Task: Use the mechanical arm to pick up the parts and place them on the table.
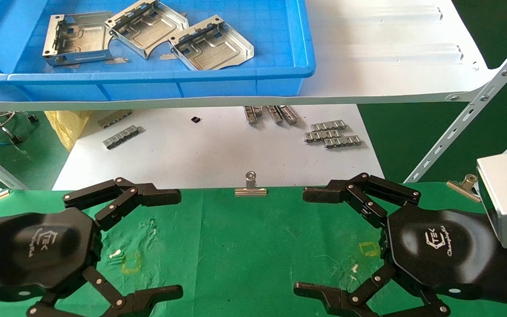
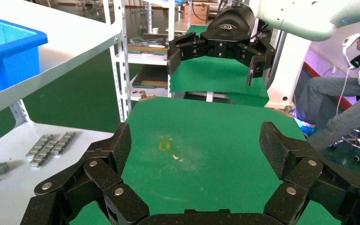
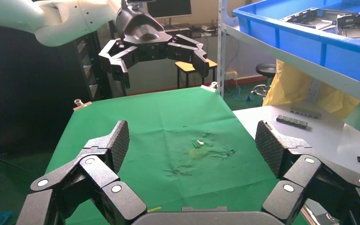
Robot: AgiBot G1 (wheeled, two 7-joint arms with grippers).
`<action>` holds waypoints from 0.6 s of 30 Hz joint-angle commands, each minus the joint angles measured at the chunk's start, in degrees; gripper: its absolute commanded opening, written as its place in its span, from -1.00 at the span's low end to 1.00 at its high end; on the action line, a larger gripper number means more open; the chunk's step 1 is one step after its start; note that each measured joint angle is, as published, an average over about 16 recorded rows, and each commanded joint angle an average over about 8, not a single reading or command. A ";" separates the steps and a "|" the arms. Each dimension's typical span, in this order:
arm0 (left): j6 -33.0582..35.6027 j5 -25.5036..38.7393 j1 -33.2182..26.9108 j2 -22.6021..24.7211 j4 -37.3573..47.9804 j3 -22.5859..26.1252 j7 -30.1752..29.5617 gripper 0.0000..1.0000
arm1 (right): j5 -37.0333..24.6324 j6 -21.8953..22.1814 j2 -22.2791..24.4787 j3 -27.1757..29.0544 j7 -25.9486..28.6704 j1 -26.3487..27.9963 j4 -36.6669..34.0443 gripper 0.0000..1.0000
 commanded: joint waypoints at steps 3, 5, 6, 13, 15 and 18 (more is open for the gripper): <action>0.00 0.00 0.00 0.00 0.00 0.00 0.00 1.00 | 0.00 0.00 0.00 0.00 0.00 0.00 0.00 1.00; 0.00 0.00 0.00 0.00 0.00 0.00 0.00 1.00 | 0.00 0.00 0.00 0.00 0.00 0.00 0.00 1.00; 0.00 0.00 0.00 0.00 0.00 0.00 0.00 1.00 | 0.00 0.00 0.00 0.00 0.00 0.00 0.00 1.00; 0.00 0.00 0.00 0.00 0.00 0.00 0.00 1.00 | 0.00 0.00 0.00 0.00 0.00 0.00 0.00 1.00; 0.00 0.00 0.00 0.00 0.00 0.00 0.00 1.00 | 0.00 0.00 0.00 0.00 0.00 0.00 0.00 1.00; 0.00 0.00 0.00 0.00 0.00 0.00 0.00 1.00 | 0.00 0.00 0.00 0.00 0.00 0.00 0.00 1.00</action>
